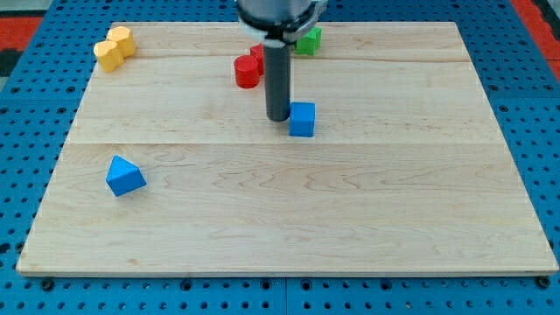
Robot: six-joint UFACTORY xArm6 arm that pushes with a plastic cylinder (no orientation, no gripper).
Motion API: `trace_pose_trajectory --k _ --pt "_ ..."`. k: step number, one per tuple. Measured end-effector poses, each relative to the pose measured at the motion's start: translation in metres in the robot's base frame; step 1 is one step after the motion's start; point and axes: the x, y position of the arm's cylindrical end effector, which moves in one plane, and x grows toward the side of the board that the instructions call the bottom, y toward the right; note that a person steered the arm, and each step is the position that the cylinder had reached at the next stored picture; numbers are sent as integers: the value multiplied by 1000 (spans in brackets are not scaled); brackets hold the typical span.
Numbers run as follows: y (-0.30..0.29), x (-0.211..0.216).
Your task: Push the blue cube diagonally bottom right to the green star
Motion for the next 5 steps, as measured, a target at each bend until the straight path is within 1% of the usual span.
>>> trace_pose_trajectory --k 1,2,3,5 --pt "39 28" --pt "33 67" --pt "55 101" --pt "70 -32"
